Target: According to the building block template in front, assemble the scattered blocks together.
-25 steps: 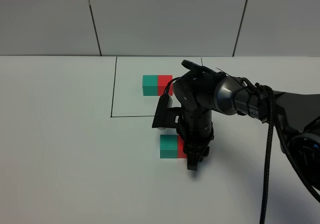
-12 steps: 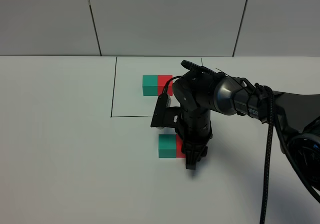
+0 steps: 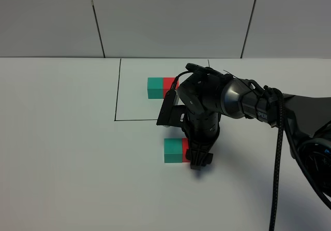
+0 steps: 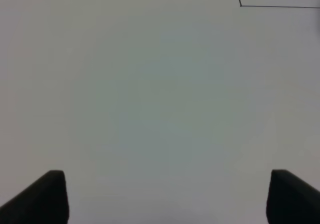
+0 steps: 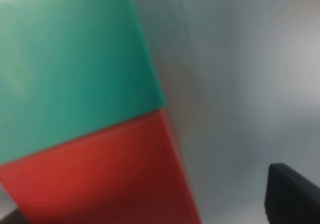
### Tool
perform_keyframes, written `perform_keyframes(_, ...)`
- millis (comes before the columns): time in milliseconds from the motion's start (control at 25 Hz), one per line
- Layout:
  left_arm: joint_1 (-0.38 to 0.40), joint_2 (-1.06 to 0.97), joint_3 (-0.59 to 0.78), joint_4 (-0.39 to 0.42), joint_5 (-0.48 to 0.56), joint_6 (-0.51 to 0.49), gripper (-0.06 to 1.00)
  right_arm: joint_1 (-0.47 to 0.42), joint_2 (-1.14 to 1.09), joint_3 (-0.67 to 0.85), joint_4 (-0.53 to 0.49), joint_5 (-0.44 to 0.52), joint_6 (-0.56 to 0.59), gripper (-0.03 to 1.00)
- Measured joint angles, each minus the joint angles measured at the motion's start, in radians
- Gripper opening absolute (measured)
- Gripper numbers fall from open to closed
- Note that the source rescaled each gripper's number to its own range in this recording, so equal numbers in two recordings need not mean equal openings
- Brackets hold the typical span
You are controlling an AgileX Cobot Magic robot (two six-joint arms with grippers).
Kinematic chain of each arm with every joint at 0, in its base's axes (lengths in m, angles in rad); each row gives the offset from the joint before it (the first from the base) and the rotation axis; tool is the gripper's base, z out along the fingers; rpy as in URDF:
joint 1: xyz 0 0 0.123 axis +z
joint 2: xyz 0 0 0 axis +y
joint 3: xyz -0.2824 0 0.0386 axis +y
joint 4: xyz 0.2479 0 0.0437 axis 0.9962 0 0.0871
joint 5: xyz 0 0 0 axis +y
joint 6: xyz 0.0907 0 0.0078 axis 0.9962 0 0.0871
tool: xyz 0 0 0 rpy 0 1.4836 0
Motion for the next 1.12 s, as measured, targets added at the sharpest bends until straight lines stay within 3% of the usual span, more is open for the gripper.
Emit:
perform_keyframes(360, 0.000, 0.000, 0.000, 0.000, 0.000, 0.000, 0.85, 0.000, -0.005, 0.001, -0.018, 0.056, 0.023, 0.99)
perform_keyframes(600, 0.000, 0.000, 0.000, 0.000, 0.000, 0.000, 0.85, 0.000, -0.058, 0.002, -0.022, 0.143, 0.039, 0.99)
perform_keyframes(920, 0.000, 0.000, 0.000, 0.000, 0.000, 0.001, 0.85, -0.013, -0.171, 0.002, -0.020, 0.230, 0.139, 0.99)
perform_keyframes(1120, 0.000, 0.000, 0.000, 0.000, 0.000, 0.001, 0.85, -0.096, -0.263, 0.002, 0.003, 0.231, 0.248, 0.98)
